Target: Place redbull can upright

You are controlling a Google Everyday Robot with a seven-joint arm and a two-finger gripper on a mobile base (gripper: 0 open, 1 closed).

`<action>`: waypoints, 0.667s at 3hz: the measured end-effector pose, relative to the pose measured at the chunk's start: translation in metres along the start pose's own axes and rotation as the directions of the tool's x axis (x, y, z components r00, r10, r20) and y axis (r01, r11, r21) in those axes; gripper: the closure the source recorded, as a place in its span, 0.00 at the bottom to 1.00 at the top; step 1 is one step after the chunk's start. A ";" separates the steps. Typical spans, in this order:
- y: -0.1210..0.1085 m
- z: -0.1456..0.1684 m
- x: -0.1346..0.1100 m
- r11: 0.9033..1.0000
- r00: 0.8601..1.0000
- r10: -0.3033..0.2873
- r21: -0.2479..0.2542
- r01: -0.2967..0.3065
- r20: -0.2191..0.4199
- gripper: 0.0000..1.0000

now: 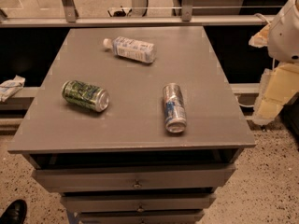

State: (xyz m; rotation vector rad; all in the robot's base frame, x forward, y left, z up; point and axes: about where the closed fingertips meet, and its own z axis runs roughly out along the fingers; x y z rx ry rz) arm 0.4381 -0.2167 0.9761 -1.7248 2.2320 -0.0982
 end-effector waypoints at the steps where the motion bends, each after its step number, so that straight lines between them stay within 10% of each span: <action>1: 0.000 0.000 -0.001 1.000 1.000 0.002 0.002 -0.002 0.002 0.00; 2: -0.007 0.005 -0.007 0.997 0.998 0.067 0.028 -0.068 0.016 0.00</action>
Offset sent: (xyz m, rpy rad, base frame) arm 0.0294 0.0128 -0.0107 0.0827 -0.0392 -0.2060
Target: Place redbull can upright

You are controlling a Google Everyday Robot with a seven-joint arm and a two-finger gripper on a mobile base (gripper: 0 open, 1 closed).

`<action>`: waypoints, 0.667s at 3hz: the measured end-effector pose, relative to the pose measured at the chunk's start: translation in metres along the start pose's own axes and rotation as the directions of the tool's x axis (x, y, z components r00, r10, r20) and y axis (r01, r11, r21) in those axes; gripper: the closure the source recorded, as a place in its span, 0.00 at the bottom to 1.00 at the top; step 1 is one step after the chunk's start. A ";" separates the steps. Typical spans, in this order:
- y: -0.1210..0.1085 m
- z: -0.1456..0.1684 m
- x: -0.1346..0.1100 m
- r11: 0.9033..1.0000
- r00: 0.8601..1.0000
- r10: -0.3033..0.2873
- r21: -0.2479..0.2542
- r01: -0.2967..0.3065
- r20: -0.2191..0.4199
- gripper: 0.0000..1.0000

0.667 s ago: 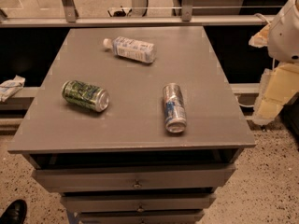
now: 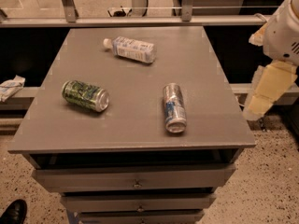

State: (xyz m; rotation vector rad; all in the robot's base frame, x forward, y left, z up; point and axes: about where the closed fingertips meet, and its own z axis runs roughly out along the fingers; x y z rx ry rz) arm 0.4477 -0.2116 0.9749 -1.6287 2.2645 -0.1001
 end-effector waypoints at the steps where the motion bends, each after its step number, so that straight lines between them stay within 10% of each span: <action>1: -0.017 0.032 -0.027 0.985 0.985 0.169 0.022 -0.169 0.026 0.00; 2: -0.026 0.054 -0.045 0.948 0.947 0.318 0.013 -0.319 0.041 0.00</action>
Offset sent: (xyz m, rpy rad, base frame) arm 0.0776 0.0583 -0.0509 0.2532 0.0682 -0.5940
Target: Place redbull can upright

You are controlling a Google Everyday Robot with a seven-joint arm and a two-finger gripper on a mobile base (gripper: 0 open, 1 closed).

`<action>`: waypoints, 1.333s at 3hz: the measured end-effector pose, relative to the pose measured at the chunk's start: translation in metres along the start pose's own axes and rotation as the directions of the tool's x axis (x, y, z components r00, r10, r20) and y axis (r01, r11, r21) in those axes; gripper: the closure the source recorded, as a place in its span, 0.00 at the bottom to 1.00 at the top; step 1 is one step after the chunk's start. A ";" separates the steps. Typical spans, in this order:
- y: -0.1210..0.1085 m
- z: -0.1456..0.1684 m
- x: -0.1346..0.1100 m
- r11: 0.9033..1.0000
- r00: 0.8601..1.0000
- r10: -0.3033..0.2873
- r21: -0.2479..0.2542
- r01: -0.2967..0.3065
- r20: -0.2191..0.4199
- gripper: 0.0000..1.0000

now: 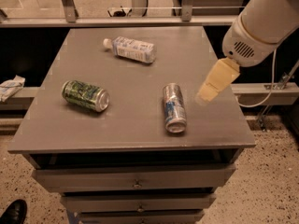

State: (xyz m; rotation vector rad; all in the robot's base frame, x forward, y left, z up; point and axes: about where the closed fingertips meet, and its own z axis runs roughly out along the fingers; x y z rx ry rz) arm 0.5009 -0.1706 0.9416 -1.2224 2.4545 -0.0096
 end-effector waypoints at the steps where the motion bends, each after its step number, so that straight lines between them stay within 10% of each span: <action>1: 0.009 0.040 -0.016 0.979 0.980 0.200 -0.036 -0.200 -0.007 0.00; 4: 0.034 0.108 -0.050 0.830 0.831 0.556 -0.037 -0.557 -0.020 0.00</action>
Offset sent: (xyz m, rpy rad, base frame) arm 0.0330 0.0553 -0.0735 0.2810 0.1580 -0.5529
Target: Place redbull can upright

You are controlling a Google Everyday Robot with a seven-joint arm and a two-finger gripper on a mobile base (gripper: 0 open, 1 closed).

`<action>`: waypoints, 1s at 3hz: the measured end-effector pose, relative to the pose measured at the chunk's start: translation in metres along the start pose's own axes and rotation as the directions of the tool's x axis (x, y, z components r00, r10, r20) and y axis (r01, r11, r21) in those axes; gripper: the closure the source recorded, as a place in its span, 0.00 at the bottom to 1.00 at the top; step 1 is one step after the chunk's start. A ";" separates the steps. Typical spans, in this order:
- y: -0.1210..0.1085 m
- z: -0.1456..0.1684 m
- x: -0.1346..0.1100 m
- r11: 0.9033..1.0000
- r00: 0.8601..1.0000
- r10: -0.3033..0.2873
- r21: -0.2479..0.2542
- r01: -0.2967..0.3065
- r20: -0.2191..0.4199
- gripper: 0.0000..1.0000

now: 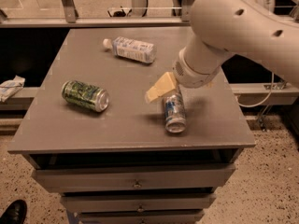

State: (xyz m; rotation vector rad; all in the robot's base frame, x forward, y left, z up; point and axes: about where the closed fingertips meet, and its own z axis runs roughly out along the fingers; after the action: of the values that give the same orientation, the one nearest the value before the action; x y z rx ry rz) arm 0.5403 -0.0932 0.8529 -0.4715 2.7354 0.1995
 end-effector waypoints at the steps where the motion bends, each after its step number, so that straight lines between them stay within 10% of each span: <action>1: 0.008 0.013 -0.003 0.999 1.000 0.026 0.025 -0.025 -0.012 0.00; 3: 0.011 0.030 -0.009 0.994 0.998 0.030 0.108 -0.024 -0.054 0.54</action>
Offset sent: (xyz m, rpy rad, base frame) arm 0.0154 0.0218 -0.0317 -0.1086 0.0481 -0.0764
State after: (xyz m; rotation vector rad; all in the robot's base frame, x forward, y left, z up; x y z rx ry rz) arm 0.5538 -0.0742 0.8297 -0.4161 2.7911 0.0463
